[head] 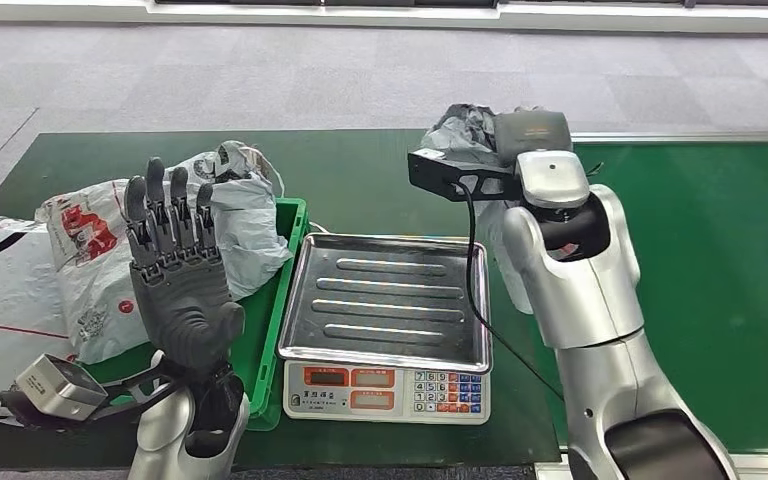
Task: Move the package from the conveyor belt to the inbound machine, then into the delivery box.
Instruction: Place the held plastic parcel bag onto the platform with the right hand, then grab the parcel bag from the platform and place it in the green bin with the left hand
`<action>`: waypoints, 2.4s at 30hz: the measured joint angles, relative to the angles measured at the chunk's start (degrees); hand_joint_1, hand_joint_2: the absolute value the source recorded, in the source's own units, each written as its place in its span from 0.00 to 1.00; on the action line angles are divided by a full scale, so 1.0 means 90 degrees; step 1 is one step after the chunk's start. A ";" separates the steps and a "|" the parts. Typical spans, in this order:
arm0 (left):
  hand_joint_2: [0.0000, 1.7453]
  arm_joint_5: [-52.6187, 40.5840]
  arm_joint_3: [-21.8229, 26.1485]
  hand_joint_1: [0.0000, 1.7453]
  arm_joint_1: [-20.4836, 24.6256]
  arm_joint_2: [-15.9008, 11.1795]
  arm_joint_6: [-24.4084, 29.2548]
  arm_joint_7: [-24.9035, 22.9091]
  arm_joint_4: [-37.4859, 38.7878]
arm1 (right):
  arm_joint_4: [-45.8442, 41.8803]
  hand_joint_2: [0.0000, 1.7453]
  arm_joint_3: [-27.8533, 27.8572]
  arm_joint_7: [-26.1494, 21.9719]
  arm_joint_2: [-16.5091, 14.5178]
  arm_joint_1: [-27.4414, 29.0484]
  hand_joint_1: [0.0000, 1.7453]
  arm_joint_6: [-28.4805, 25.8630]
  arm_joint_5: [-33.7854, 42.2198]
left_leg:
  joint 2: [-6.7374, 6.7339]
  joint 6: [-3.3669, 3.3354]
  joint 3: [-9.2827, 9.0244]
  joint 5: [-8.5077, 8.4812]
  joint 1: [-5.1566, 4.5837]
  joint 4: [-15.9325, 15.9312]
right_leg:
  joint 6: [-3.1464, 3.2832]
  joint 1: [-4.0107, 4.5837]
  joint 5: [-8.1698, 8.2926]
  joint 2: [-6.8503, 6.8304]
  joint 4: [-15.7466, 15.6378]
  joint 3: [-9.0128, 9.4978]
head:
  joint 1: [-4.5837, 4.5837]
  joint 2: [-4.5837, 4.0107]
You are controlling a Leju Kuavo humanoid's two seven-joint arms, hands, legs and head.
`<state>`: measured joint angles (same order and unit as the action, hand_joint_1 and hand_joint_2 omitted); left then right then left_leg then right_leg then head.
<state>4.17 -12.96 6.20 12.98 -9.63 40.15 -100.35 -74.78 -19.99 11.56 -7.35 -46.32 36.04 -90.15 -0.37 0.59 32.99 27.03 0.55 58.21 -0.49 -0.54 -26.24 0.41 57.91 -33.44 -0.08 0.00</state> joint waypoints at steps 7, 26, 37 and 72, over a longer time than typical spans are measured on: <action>1.00 0.0002 -0.0001 0.00 0.0000 0.0000 -0.0062 0.0000 0.0162 | 0.0574 1.00 -0.0262 -0.0651 -0.0140 -0.0038 1.00 0.0000 -0.0001 | 0.0023 0.0000 0.0010 0.0000 0.0000 -0.0001 | -0.0002 -0.0002 -0.0006 -0.0021 0.0000 -0.0001 | 0.0000 0.0000; 1.00 0.0007 0.0002 0.00 0.0111 0.0000 -0.0134 0.0000 0.0402 | 0.1797 1.00 -0.0178 -0.3706 -0.0918 0.0032 1.00 0.0000 0.1927 | 0.0021 0.0004 0.0012 -0.0002 0.0001 -0.0003 | 0.0005 0.0004 -0.0010 -0.0019 0.0001 -0.0008 | -0.0001 0.0000; 1.00 0.0012 0.0004 0.00 0.0111 0.0007 -0.0254 0.0001 0.0489 | 0.1447 1.00 -0.0362 -0.4226 -0.1080 0.0443 0.49 0.0000 0.2428 | 0.0021 0.0004 0.0014 -0.0001 0.0000 -0.0002 | 0.0005 0.0000 -0.0010 -0.0018 0.0000 -0.0011 | -0.0001 0.0000; 1.00 -0.4622 -0.0150 0.00 0.0336 -0.0137 0.2309 -0.0656 0.0418 | -0.4533 0.00 0.1755 -0.5493 -0.1384 0.2843 0.00 0.0001 0.2510 | 0.0003 0.0001 0.0014 0.0009 -0.0001 0.0001 | 0.0002 -0.0005 -0.0014 -0.0005 -0.0003 -0.0025 | 0.0000 0.0000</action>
<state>-37.43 -14.31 9.23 11.75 11.15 34.25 -96.59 -115.58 -4.20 -37.88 -19.80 -20.73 36.05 -67.56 -0.34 0.59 33.11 27.11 0.54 58.23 -0.47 -0.59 -26.36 0.36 57.88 -33.66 -0.08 0.00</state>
